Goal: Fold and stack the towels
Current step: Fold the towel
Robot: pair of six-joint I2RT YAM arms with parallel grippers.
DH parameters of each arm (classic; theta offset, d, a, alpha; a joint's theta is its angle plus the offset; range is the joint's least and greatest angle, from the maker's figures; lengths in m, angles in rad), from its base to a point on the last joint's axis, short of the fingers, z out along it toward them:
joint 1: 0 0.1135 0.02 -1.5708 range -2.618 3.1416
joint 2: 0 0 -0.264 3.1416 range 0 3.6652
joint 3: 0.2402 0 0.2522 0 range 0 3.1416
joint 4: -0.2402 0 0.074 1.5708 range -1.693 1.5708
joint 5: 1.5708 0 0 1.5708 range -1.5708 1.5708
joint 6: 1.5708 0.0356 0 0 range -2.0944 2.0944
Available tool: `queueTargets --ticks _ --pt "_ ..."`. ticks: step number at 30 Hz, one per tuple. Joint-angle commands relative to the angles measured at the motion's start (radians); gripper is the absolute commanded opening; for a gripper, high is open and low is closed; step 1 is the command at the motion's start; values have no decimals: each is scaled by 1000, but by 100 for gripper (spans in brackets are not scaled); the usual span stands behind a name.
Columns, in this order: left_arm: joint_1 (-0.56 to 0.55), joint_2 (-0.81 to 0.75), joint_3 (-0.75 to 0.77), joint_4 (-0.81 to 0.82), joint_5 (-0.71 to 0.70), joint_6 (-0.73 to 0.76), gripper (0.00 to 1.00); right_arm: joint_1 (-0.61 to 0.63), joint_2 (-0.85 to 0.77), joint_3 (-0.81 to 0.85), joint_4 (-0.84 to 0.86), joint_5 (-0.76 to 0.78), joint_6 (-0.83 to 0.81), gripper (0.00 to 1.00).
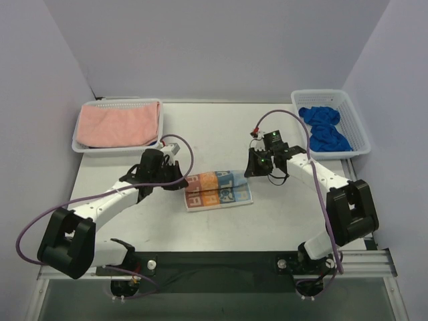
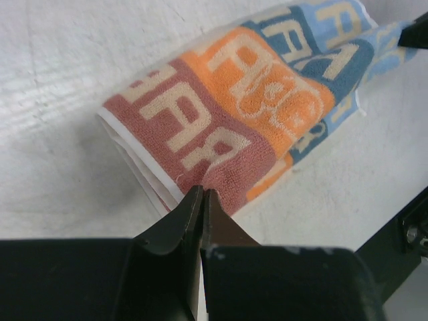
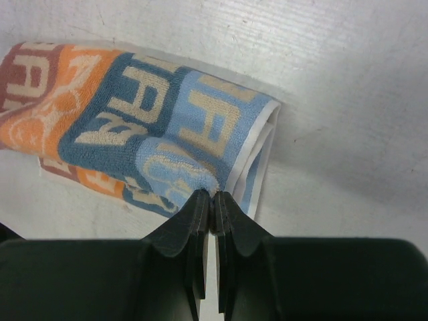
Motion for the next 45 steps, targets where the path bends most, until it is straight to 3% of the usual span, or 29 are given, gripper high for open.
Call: queueTargets --ticks 1,9,16,19,20,21,22,24,27,28,33,37,45 --pt "-38 -77 -55 48 -18 -70 0 7 -64 -45 9 26 44 0" --pt "-81 -166 -112 19 -71 -105 0 21 -118 -130 9 14 81 0" --pt "-102 -89 -163 66 -71 -151 0 24 -66 -173 31 36 83 2" --pt "-110 -68 -176 82 -64 -179 8 27 -40 -164 31 37 80 7" --pt "-116 -69 -178 82 -61 -188 12 27 -40 -162 31 36 80 12" --pt "-119 -75 -176 79 -56 -191 28 29 -43 -162 31 31 80 16" --pt "-121 -95 -176 76 -61 -197 37 29 -57 -162 29 27 80 29" --pt "-124 -126 -172 45 -73 -200 55 32 -77 -158 6 16 80 38" --pt "-124 -219 -160 -15 -105 -196 77 42 -139 -144 -46 13 77 55" --pt "-122 -238 -153 -33 -123 -191 79 45 -181 -141 -55 20 77 56" --pt "-135 -310 -97 -101 -147 -197 79 59 -281 -101 -86 48 100 52" --pt "-159 -269 -46 -81 -140 -211 61 72 -262 -96 -36 59 168 32" --pt "-210 -79 -38 31 -130 -208 49 88 -175 -243 224 59 345 19"
